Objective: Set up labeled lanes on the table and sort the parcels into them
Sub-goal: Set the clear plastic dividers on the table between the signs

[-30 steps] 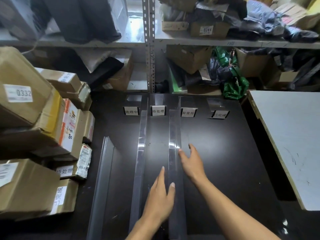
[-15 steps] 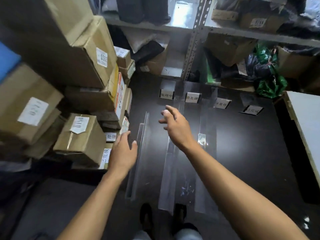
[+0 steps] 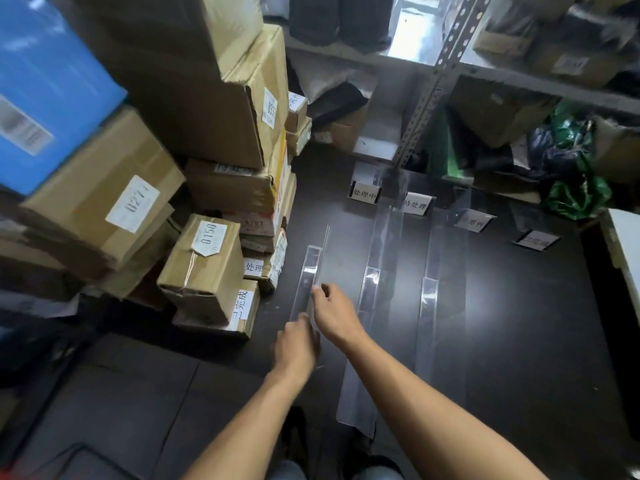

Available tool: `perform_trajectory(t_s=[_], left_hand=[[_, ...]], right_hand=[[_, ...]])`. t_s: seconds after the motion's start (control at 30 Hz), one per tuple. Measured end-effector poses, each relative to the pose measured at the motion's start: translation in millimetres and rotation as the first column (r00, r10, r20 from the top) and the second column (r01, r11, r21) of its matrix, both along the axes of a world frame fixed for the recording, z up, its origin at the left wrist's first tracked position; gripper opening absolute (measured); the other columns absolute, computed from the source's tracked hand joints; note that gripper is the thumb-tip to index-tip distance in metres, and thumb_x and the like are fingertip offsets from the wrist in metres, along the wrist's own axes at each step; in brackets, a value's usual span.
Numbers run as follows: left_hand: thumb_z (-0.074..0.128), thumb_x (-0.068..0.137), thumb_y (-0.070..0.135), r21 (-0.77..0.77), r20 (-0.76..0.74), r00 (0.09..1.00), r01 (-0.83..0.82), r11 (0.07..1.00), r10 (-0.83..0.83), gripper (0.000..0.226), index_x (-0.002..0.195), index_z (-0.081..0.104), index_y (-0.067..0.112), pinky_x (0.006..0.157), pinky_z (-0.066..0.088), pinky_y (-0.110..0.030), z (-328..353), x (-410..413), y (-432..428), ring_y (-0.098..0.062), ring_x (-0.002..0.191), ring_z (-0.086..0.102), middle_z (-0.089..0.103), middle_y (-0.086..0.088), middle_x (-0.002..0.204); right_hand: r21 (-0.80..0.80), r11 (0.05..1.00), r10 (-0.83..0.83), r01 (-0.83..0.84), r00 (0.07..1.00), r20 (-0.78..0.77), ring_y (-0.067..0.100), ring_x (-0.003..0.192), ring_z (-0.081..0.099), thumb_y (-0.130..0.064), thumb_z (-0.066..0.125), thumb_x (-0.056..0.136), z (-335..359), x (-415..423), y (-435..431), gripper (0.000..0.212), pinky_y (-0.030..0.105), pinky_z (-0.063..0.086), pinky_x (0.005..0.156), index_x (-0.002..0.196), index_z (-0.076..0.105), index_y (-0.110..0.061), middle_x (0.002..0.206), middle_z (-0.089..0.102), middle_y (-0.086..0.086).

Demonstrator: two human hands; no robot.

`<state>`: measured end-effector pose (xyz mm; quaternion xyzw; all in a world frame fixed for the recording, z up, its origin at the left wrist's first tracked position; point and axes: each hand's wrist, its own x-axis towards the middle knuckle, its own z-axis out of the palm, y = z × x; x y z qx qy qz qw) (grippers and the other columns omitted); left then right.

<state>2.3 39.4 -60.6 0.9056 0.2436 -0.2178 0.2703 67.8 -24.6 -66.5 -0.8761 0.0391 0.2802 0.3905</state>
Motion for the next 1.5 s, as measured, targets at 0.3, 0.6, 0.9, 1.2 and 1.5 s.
perform_trajectory(t_s=[0.3, 0.6, 0.9, 1.2, 1.5], left_hand=[[0.037, 0.102, 0.02, 0.08, 0.147, 0.987, -0.069, 0.994, 0.057, 0.024, 0.118, 0.053, 0.012, 0.081, 0.046, -0.041, 7.0, -2.2, 6.1, -0.037, 0.108, 0.06, 0.065, -0.016, 0.113], [0.04, 0.1, 0.018, 0.167, 0.389, 0.921, -0.102, 0.981, 0.03, 0.033, 0.131, 0.051, 0.016, 0.075, 0.048, -0.044, 67.9, 6.3, 7.1, -0.041, 0.099, 0.062, 0.069, -0.019, 0.103], [0.041, 0.101, 0.023, 0.161, 0.586, 0.803, 0.009, 0.987, -0.103, 0.028, 0.125, 0.054, 0.021, 0.077, 0.053, -0.044, 149.1, 55.0, -77.0, -0.037, 0.096, 0.065, 0.07, -0.013, 0.099], [0.038, 0.097, 0.016, -0.179, 0.66, 0.748, 0.245, 0.953, -0.068, 0.027, 0.113, 0.058, 0.022, 0.079, 0.051, -0.046, 182.8, 139.8, -275.0, -0.035, 0.091, 0.063, 0.07, -0.009, 0.095], [0.036, 0.092, 0.009, -0.323, 0.365, 0.912, 0.313, 0.893, -0.187, 0.037, 0.124, 0.05, 0.021, 0.069, 0.047, -0.038, 79.9, 192.0, -412.8, -0.031, 0.086, 0.059, 0.065, -0.005, 0.096]], right_hand=[[0.054, 0.999, 0.0, 0.002, 0.999, -0.044, 0.026, 0.13, 0.049, -0.043, 0.038, 0.102, 12.1, 1.2, -5.7, 0.054, 0.033, 0.037, 0.103, 0.143, 0.045, -0.008, 0.142, 0.053, 0.011], [0.334, 0.934, -0.122, 0.129, 0.992, -0.044, 0.017, 0.121, 0.056, -0.05, 0.043, 0.096, 45.0, 12.1, -15.9, 0.056, 0.047, 0.046, 0.105, 0.142, 0.045, -0.018, 0.13, 0.057, -0.002], [0.547, 0.827, -0.237, 0.132, 0.964, 0.125, 0.009, 0.133, 0.045, -0.047, 0.047, 0.096, 123.2, 67.0, -85.5, 0.06, 0.048, 0.04, 0.111, 0.15, 0.038, -0.021, 0.15, 0.046, -0.005], [0.524, 0.818, -0.426, 0.239, 0.863, 0.272, 0.012, 0.123, 0.058, -0.055, 0.055, 0.071, 157.6, 142.8, -287.8, 0.079, 0.044, 0.045, 0.107, 0.145, 0.044, -0.03, 0.137, 0.06, -0.003], [0.316, 0.868, -0.424, 0.383, 0.903, 0.072, 0.013, 0.117, 0.06, -0.03, 0.049, 0.087, 71.8, 176.8, -427.6, 0.055, 0.039, 0.047, 0.104, 0.142, 0.048, -0.028, 0.132, 0.063, -0.005]])
